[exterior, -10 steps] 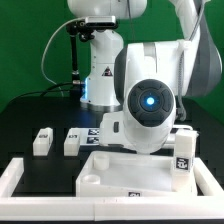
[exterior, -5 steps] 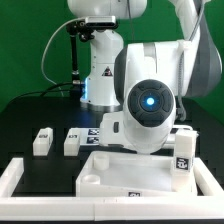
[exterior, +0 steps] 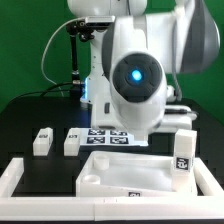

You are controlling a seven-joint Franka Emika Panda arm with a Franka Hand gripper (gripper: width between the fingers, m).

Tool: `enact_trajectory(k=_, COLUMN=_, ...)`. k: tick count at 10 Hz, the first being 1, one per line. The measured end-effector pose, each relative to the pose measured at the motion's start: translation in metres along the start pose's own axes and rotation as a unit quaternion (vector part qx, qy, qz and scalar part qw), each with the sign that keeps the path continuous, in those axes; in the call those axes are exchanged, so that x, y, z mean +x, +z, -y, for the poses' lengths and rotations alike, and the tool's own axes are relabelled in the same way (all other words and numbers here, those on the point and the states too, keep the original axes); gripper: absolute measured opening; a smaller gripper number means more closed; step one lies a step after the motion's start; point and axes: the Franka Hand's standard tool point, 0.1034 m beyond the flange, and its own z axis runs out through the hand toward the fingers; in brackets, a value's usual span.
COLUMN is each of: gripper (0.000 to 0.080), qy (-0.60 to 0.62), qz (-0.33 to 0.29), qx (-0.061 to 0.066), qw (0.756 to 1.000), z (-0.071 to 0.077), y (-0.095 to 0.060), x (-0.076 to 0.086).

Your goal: Assemble desk

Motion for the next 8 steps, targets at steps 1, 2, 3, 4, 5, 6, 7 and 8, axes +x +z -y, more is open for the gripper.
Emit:
enact_trajectory(k=1, gripper=0.0288, qy=0.005, qz=0.004, qx=0.014, qw=1.000, z=-0.008, y=-0.023, x=-0.011)
enact_trajectory(k=2, gripper=0.0288, qy=0.006, qz=-0.005, qx=0.024, qw=1.000, z=-0.015, y=-0.037, x=-0.014)
enact_trajectory(k=3, gripper=0.0288, qy=0.008, qz=-0.015, qx=0.028, qw=0.999, z=-0.020, y=-0.046, x=-0.014)
enact_trajectory(k=4, gripper=0.0288, qy=0.008, qz=-0.063, qx=0.029, qw=0.998, z=-0.017, y=-0.049, x=-0.003)
enact_trajectory(k=5, gripper=0.0288, qy=0.008, qz=-0.107, qx=0.030, qw=0.994, z=-0.015, y=-0.052, x=-0.002)
enact_trajectory(k=6, gripper=0.0288, qy=0.008, qz=-0.138, qx=0.031, qw=0.990, z=-0.015, y=-0.052, x=-0.004)
enact_trajectory(k=7, gripper=0.0288, qy=0.005, qz=-0.146, qx=0.055, qw=0.988, z=-0.012, y=-0.060, x=-0.009)
enact_trajectory(k=8, gripper=0.0288, qy=-0.001, qz=-0.171, qx=0.111, qw=0.979, z=-0.017, y=-0.098, x=-0.015)
